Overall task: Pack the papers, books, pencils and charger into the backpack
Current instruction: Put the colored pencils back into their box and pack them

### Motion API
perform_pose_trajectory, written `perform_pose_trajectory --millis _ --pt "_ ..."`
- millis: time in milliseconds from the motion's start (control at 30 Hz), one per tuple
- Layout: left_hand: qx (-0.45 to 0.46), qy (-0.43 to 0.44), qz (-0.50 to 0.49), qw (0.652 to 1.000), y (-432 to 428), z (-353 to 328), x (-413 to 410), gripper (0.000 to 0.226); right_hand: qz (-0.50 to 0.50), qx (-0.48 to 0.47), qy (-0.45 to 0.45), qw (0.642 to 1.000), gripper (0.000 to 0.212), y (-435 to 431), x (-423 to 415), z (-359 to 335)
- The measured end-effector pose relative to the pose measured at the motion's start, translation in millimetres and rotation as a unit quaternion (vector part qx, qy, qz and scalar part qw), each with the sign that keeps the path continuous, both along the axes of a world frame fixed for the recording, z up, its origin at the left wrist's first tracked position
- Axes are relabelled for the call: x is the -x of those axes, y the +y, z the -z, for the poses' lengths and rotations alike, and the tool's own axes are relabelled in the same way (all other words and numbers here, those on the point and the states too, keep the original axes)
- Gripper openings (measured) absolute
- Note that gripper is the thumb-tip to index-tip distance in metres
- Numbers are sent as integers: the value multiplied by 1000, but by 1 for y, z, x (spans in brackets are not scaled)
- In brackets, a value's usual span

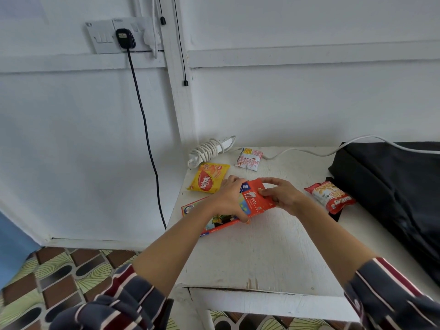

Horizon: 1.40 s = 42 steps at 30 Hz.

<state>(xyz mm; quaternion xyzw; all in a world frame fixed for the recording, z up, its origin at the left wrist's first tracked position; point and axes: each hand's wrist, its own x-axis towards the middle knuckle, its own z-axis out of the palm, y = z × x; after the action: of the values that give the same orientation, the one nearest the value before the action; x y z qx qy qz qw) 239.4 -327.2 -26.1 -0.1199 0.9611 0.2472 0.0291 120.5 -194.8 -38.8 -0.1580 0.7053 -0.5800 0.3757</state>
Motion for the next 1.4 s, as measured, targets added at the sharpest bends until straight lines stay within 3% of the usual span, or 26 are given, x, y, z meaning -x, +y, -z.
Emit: perform_pose_trajectory --millis 267,367,533,667,767,1000,1267,1400 --pt "-3 0 2 1000 1 5 -1 105 -17 10 -38 999 35 0 -6 3" --pt "-9 -4 11 1000 3 5 0 112 -56 58 -91 993 48 1 -12 9" --pt "26 -61 19 998 -3 3 -6 129 -54 83 -89 991 67 9 -12 14" --pt "43 -125 24 991 -18 4 -20 132 -54 89 -100 990 49 22 -10 12" --pt "24 -130 21 991 -19 5 -26 122 -56 70 -85 992 29 27 -14 9" --pt "14 -54 56 997 -8 -6 -23 110 -30 42 -35 998 22 49 -15 -11" --pt "26 66 152 986 39 -59 7 103 139 170 2 976 27 116 -22 -48" --pt "4 173 179 968 87 -72 22 90 215 208 19 954 26 167 -24 -62"
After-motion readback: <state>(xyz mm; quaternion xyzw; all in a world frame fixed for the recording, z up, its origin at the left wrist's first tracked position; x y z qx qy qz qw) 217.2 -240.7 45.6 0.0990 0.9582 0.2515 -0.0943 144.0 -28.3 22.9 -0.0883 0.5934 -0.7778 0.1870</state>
